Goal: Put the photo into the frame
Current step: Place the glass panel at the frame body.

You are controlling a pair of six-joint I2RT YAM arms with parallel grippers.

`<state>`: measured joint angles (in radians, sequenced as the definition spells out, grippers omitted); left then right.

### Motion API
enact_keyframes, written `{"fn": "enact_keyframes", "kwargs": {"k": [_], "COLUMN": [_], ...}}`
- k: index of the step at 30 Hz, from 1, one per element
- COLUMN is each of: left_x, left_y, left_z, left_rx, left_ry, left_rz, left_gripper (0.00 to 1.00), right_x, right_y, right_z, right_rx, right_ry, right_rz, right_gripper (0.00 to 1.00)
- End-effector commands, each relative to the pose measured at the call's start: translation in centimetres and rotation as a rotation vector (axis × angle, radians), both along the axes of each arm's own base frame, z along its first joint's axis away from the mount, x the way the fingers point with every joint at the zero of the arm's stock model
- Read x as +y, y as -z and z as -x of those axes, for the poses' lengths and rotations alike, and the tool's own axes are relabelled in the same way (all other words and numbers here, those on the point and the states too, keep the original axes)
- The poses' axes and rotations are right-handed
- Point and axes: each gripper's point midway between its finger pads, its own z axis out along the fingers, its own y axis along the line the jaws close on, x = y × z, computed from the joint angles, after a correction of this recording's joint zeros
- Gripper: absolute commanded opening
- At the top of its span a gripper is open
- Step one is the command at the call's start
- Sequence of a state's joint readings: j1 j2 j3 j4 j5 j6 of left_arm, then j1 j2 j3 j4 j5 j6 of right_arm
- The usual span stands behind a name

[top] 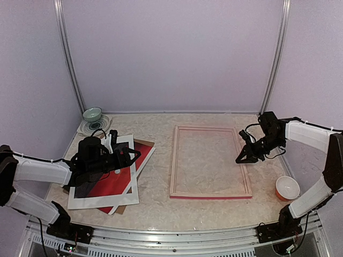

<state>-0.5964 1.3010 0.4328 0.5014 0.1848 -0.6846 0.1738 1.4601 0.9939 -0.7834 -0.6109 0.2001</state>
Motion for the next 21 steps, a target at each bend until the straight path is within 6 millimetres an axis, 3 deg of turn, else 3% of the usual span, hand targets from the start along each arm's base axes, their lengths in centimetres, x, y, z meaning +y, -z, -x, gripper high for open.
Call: {"fn": "enact_keyframes", "kwargs": {"k": [1,17,21], "left_x": [-0.6,-2.3,-2.6], "left_y": [-1.1,-0.7,-0.7], "left_z": [-0.2,-0.3,-0.3], "left_rx": [-0.023,-0.002,0.002], "left_ry": [0.016,0.035,0.035], "left_rz": [0.024,0.030,0.031], "left_gripper": [0.86,0.86,0.86], "right_x": [1.1,5.8,5.4], "right_y": [-0.5,-0.2,0.7], "right_z": [0.6,1.0,0.7], "right_rx": [0.012,0.006,0.015], "right_ry": [-0.032,-0.081,-0.040], "right_rz": [-0.051,-0.091,-0.065], "right_gripper": [0.02,0.03,0.15]}}
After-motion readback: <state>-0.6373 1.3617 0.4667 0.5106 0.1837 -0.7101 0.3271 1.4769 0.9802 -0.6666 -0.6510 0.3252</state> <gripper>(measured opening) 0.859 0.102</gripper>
